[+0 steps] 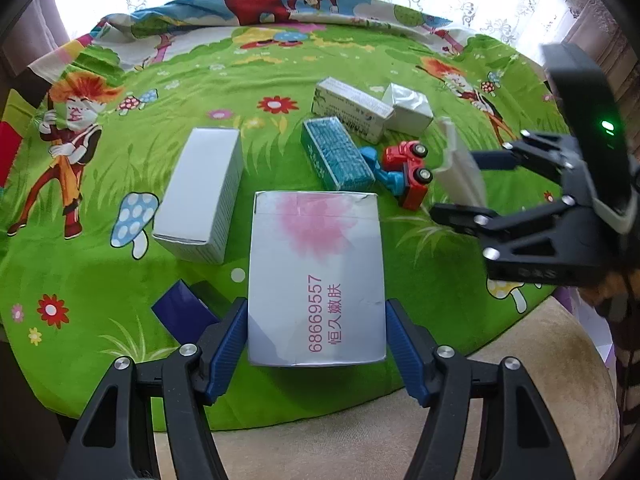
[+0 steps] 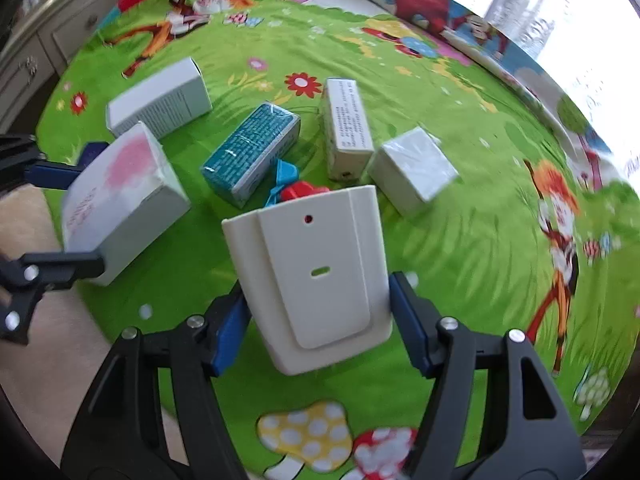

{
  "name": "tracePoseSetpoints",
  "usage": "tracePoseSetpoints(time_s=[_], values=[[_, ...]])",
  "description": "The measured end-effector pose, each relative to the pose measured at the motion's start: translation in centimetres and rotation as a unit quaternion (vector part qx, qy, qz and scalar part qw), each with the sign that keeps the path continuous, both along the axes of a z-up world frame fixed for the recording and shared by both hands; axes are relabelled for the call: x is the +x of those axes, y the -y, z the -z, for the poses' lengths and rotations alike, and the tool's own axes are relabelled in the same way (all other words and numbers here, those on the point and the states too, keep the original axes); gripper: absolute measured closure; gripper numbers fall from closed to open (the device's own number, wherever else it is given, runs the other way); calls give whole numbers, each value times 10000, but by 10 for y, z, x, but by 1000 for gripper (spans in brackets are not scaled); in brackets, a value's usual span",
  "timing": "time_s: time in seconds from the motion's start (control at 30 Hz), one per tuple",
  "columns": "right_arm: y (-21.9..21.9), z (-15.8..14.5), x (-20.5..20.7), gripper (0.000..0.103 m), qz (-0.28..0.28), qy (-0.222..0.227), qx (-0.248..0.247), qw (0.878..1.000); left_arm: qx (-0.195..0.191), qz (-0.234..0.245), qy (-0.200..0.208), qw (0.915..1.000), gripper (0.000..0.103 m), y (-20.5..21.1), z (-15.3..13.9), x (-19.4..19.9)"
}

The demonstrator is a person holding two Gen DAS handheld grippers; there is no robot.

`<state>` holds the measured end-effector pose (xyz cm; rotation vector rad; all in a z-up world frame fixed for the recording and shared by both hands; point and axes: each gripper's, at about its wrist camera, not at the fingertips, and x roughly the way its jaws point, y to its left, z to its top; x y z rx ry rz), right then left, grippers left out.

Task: Organize rigid objects
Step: 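Grasp the white plastic holder with the right tool while the left tool grasps the pink-printed white box, then carry both held items over the purple-rimmed box and open both tools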

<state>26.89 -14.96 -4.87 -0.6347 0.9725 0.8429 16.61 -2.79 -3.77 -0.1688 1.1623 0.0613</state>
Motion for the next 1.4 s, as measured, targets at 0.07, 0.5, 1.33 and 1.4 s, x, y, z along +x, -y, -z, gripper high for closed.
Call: tracePoseSetpoints(time_s=[0.07,0.5,1.33,1.4], values=[[9,-9,-5,33,106,0,131,9999,39,-5,113,9999,35,1,-6,-2],[82,-52,-31,33,1201,-30,583,9910,-300,561,457,9969,35,39,-47,-2],[329,-53,-97,33,4189,-93,811,9043,-1018,2944,-172,9501,35,280,-50,5],[341,-52,-100,33,4360,-74,784,8965,-1034,3033,-227,9470,35,290,-48,4]])
